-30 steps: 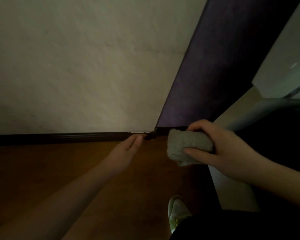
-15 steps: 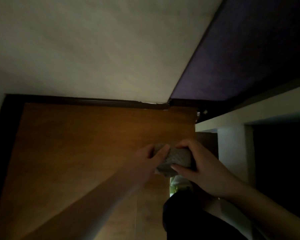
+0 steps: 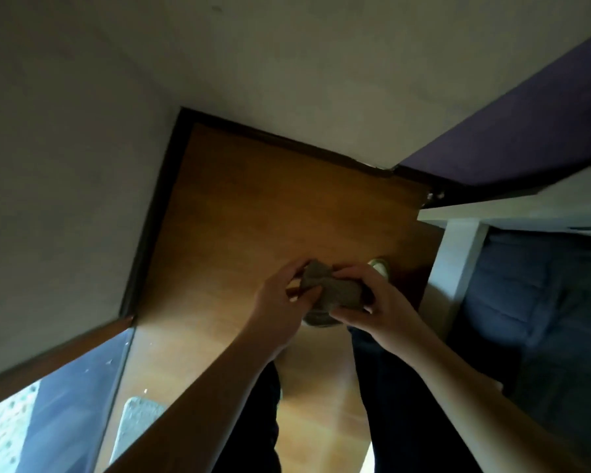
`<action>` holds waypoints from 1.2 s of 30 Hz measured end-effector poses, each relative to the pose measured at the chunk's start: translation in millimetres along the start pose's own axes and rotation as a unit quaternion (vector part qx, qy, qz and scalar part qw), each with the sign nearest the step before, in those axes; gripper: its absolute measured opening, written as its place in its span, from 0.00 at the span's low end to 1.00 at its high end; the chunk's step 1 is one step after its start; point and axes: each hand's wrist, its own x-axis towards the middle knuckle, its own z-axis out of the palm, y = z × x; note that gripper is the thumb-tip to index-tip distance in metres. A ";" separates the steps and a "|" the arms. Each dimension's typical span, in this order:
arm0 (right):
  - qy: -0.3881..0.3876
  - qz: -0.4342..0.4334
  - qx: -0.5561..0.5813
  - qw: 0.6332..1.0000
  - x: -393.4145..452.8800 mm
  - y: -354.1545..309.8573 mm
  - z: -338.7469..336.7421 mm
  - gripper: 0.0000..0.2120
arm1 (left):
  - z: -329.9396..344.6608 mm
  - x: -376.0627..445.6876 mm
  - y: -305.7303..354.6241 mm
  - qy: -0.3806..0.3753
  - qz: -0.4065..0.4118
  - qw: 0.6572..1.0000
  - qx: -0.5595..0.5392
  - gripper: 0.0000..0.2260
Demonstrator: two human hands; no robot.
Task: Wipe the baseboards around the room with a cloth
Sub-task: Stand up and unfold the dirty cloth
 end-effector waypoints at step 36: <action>-0.142 0.024 0.224 0.964 -311.0 -270.8 146.5 0.16 | -94.6 -440.5 135.3 0.273 0.323 0.884 0.199 0.10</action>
